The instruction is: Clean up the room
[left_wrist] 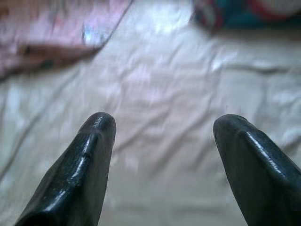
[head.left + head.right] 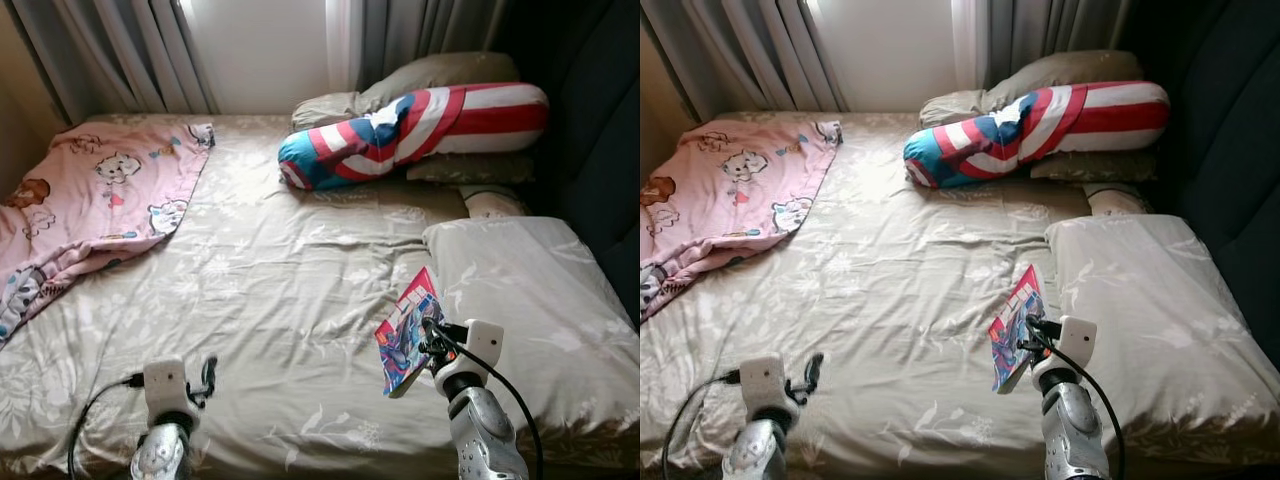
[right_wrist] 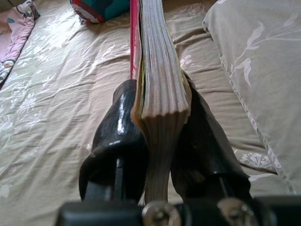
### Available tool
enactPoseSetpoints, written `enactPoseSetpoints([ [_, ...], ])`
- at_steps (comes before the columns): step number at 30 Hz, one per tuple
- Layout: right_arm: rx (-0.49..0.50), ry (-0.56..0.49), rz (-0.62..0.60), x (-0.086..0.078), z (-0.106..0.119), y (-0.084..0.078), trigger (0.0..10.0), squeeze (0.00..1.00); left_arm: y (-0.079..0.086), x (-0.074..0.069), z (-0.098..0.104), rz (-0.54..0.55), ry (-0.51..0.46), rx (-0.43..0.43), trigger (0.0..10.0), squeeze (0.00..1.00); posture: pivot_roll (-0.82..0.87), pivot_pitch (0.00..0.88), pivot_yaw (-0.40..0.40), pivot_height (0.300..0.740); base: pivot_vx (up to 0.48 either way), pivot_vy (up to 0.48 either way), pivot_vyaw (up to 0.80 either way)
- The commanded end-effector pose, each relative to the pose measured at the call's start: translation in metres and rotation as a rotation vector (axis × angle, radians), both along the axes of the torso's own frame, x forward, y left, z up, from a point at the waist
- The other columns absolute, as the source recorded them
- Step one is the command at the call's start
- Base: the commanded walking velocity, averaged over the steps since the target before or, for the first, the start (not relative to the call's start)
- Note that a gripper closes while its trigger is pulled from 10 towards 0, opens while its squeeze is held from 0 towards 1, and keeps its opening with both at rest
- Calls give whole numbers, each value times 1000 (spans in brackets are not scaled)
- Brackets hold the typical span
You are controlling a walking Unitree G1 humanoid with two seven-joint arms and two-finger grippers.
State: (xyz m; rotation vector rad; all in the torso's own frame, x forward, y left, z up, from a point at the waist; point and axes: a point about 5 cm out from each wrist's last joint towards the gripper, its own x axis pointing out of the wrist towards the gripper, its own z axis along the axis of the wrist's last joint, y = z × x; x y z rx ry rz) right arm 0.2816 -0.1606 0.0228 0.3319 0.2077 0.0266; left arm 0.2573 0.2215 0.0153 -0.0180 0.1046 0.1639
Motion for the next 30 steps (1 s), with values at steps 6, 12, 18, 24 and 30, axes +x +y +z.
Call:
enactPoseSetpoints([
  [6,-30,-73,-1,6,14,2,10000,0,-7,-7,5,-2,-53,5,10000,0,-68,71,16,740,0,0,0],
  [12,-34,-71,-9,6,13,0,10000,0,-15,-2,14,-32,-85,0,10000,0,-69,64,20,710,0,0,0],
  [18,-39,-95,-9,4,14,0,10000,0,-19,3,21,-48,-101,-2,10000,0,-75,59,25,705,0,0,0],
  [24,-41,-73,-1,3,12,1,10000,0,-22,4,26,-54,-111,-7,10000,0,-74,53,26,705,0,0,0],
  [30,-25,-104,-11,4,14,3,10000,0,-23,4,27,-58,-109,-11,10000,0,-70,48,26,676,0,0,0],
])
